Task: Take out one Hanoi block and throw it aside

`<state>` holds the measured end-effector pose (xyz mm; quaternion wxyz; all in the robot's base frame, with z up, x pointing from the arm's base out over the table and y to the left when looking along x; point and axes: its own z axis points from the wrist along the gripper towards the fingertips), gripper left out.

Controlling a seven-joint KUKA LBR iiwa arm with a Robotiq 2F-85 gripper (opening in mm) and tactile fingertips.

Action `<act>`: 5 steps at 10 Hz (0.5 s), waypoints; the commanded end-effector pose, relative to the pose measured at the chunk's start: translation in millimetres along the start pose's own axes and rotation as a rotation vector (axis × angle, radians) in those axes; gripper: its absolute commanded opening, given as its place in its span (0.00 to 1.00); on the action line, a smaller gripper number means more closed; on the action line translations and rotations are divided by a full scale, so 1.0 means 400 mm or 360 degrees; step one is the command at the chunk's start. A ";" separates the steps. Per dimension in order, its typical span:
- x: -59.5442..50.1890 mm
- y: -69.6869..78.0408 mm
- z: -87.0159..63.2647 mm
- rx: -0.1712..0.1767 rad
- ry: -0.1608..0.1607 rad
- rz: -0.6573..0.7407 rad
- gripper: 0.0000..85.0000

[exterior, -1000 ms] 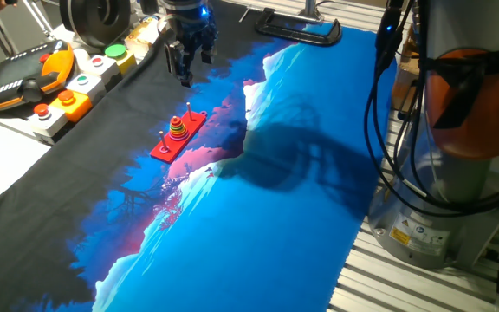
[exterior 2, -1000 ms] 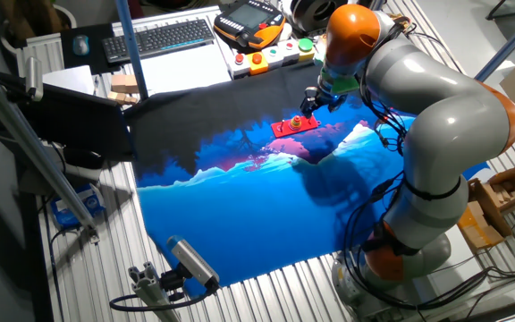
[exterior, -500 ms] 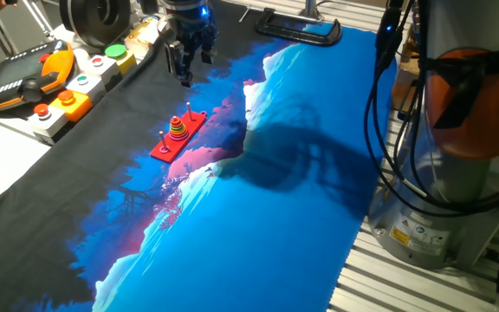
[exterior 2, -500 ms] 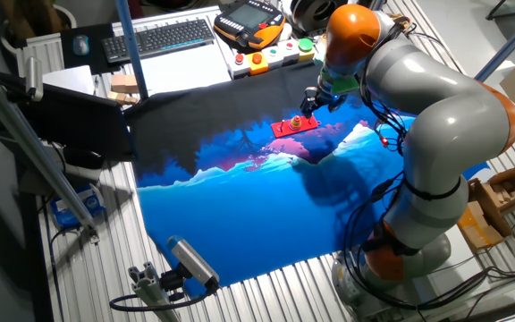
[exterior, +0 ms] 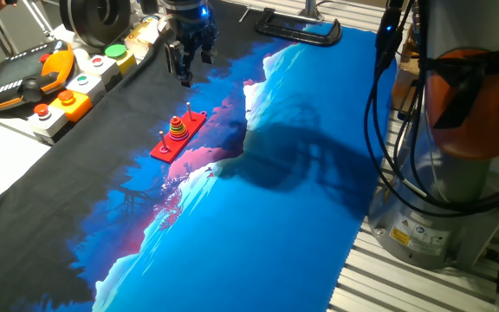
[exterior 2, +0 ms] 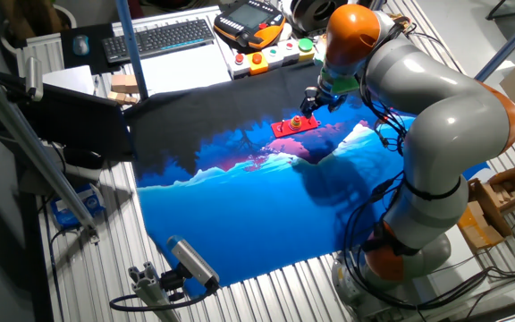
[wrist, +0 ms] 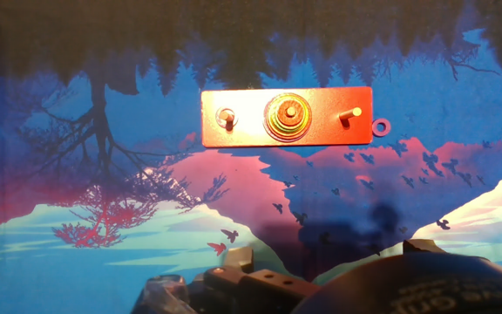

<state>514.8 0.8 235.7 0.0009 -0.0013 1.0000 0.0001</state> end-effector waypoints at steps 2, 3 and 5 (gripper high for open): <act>-0.001 0.001 -0.003 0.0169 -0.0028 -0.0028 0.01; 0.000 0.005 -0.007 0.0176 -0.0028 -0.0025 0.01; 0.002 0.007 -0.009 0.0176 -0.0024 -0.0023 0.01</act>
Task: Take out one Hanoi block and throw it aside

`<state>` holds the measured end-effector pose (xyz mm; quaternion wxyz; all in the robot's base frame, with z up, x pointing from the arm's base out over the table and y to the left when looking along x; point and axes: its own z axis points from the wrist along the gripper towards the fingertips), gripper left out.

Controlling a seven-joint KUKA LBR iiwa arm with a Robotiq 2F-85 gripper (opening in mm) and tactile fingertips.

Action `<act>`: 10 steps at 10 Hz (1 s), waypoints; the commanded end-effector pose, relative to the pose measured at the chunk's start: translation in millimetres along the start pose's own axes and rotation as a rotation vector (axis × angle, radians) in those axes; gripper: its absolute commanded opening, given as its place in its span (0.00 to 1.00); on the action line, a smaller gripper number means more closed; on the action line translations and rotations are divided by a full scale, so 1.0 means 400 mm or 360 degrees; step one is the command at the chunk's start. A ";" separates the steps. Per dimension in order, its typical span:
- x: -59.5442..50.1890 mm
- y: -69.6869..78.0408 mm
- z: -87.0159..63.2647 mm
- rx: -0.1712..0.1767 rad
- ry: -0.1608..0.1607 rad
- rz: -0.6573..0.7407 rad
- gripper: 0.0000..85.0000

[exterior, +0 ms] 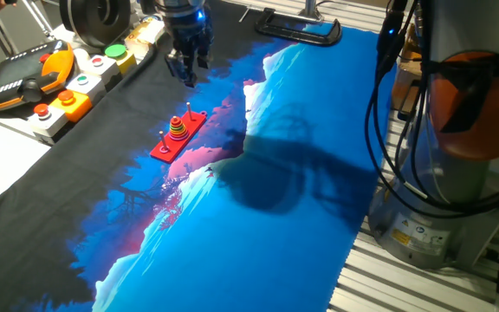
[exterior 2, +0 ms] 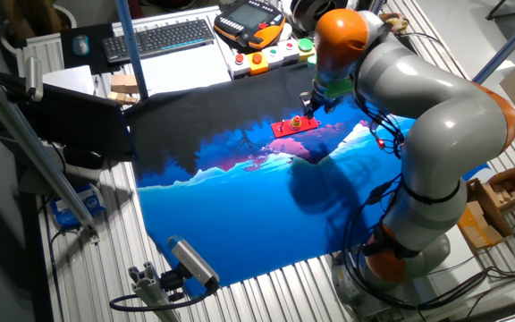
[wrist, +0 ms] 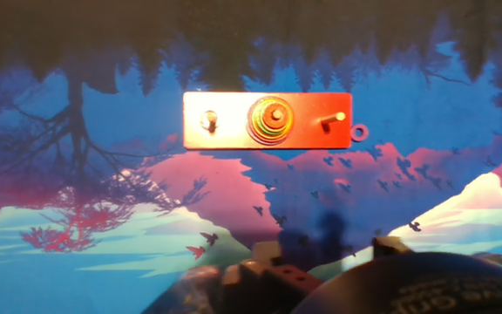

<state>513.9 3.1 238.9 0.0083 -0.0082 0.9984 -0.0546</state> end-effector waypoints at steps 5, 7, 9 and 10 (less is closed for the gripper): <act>-0.021 -0.003 0.028 -0.0025 -0.0008 0.0000 0.01; -0.040 0.007 0.061 -0.0047 -0.0013 0.0013 0.01; -0.054 0.014 0.090 -0.0059 -0.0025 0.0028 0.01; -0.056 0.015 0.097 -0.0064 -0.0027 0.0043 0.01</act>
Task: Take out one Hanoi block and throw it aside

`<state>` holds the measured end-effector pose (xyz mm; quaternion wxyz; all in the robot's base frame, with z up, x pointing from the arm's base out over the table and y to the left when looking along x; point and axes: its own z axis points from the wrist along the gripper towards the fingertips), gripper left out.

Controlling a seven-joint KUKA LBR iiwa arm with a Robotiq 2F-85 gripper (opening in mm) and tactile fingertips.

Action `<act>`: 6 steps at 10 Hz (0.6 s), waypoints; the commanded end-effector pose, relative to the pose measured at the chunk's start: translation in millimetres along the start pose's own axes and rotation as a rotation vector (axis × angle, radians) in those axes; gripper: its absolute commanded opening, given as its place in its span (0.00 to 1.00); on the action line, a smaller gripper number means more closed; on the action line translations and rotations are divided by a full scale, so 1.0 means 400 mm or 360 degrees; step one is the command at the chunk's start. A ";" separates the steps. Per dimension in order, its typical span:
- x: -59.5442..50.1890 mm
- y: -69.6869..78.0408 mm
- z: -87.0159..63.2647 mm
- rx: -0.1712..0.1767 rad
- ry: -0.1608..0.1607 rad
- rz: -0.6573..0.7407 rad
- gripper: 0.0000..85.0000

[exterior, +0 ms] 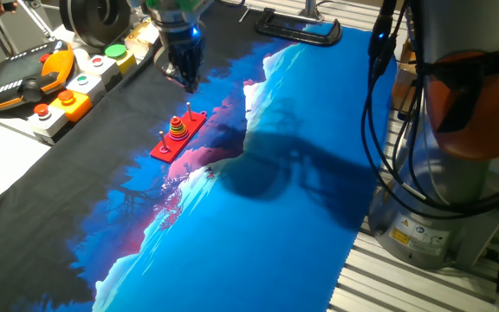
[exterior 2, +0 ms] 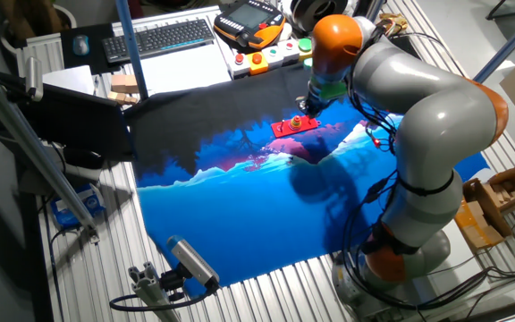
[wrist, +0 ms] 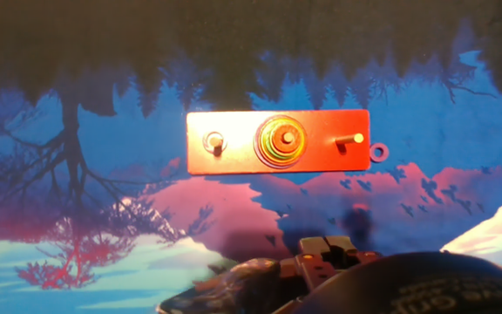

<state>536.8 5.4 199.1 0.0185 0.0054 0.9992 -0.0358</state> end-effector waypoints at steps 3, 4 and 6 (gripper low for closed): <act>-0.002 0.011 0.029 0.0006 -0.0028 0.0067 0.01; -0.005 0.012 0.034 0.0003 -0.0036 0.0097 0.01; -0.009 0.021 0.050 -0.0010 -0.0035 0.0207 0.01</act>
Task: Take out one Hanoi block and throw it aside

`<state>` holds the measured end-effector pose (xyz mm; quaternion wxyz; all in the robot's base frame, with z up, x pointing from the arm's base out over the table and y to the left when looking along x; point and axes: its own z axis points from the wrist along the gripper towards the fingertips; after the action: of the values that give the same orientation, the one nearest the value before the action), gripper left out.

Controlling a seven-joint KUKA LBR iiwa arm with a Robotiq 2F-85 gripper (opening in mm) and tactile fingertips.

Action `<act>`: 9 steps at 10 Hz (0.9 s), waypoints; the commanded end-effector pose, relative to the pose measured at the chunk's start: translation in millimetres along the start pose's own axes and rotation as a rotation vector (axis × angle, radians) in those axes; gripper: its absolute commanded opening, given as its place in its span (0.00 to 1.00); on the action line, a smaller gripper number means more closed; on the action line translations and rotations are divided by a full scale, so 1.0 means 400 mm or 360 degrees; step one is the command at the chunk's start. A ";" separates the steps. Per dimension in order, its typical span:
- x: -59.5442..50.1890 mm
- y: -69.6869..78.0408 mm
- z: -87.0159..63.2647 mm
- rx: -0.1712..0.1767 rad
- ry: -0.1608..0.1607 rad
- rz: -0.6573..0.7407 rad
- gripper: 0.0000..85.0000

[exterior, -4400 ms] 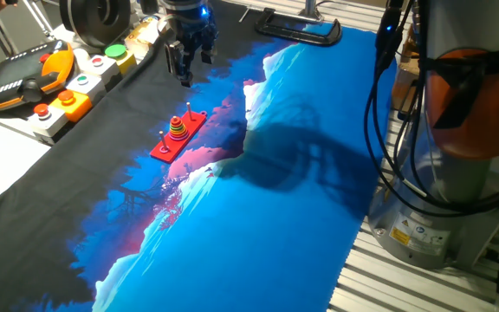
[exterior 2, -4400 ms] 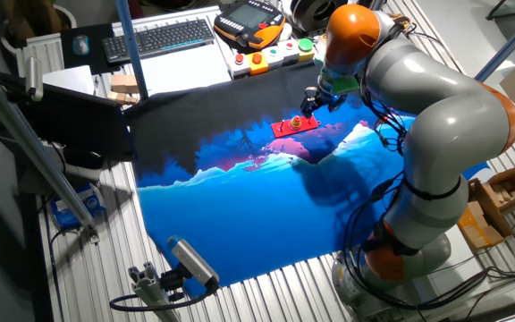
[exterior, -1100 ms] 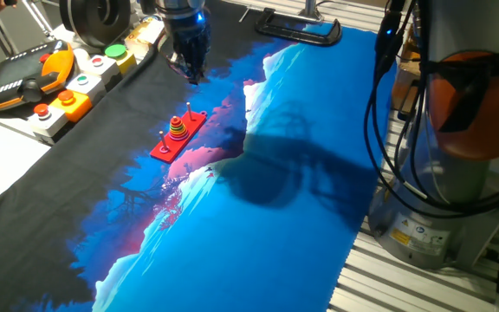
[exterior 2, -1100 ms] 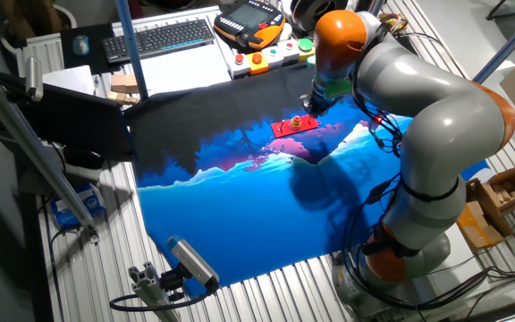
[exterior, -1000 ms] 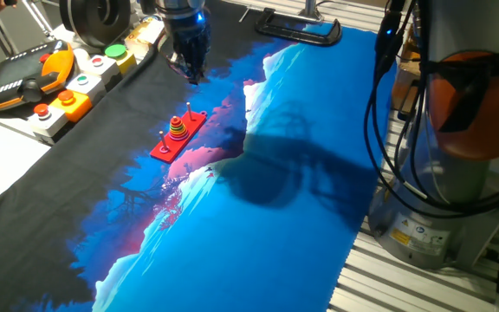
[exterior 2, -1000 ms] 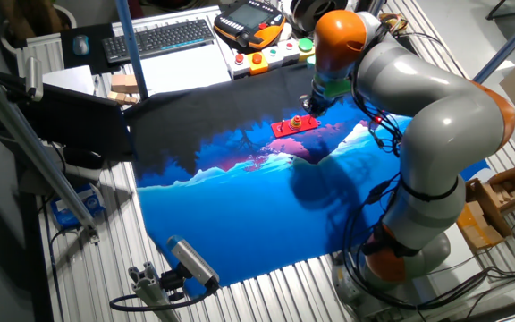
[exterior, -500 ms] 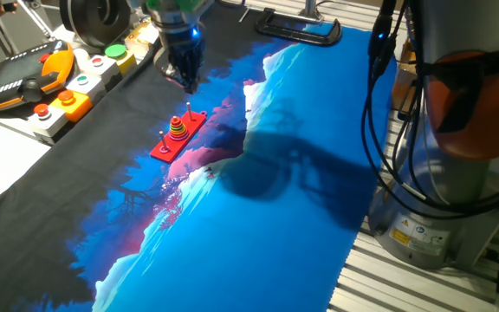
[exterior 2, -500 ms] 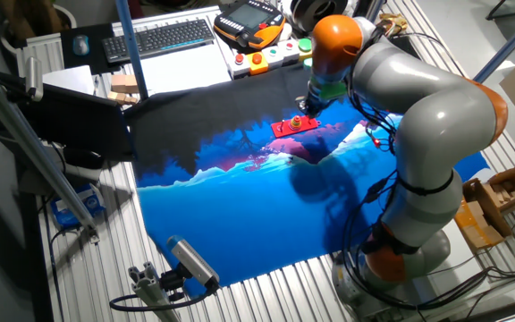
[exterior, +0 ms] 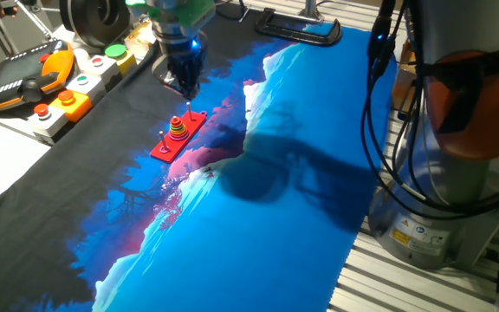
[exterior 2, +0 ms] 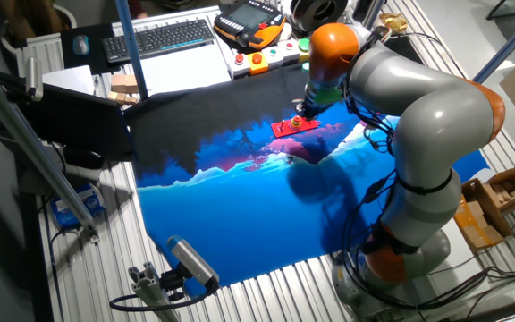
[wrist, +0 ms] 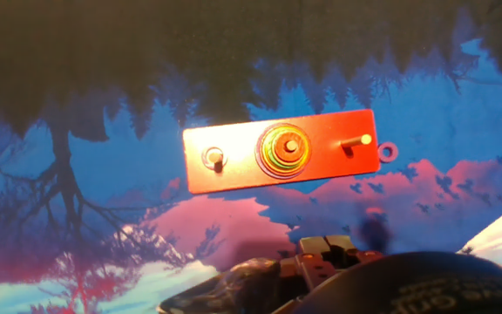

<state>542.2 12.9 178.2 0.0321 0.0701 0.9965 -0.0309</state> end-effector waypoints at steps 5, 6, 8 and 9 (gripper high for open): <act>-0.026 0.012 0.049 -0.0021 0.0012 0.0079 0.01; -0.031 0.012 0.054 -0.0001 0.0011 0.0076 0.01; -0.044 0.005 0.076 -0.0040 0.0013 0.0073 0.01; -0.047 0.005 0.081 -0.0026 0.0008 0.0065 0.01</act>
<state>563.3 10.4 146.6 0.0288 0.0895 0.9954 -0.0194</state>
